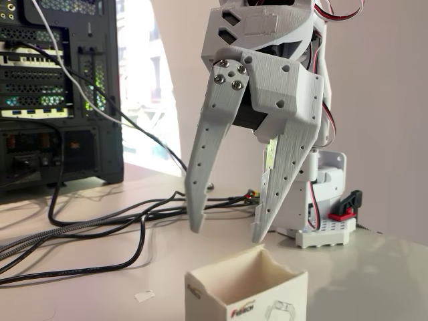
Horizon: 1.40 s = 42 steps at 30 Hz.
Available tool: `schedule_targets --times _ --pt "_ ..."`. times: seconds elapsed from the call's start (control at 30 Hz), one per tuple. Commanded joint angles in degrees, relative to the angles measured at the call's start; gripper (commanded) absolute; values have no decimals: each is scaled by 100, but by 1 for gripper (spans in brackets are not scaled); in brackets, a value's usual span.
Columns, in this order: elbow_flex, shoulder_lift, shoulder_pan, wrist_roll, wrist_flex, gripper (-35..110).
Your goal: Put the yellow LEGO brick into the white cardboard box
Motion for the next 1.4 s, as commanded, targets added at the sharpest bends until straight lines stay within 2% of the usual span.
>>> schedule_targets --times 0.0,0.2,0.37,0.63,0.93,1.2,1.37 --pt "-202 598 79 -149 26 9" --pt "308 1195 501 -2004 0 -8" --pt "1063 2021 879 -3735 -44 -9" --pt "2619 3410 1468 -5599 -510 -7" --pt "3832 5019 1854 -6284 -483 -9" --pt "4491 6706 2057 -6530 281 -9" --pt "4588 6715 2197 -6609 202 -9"
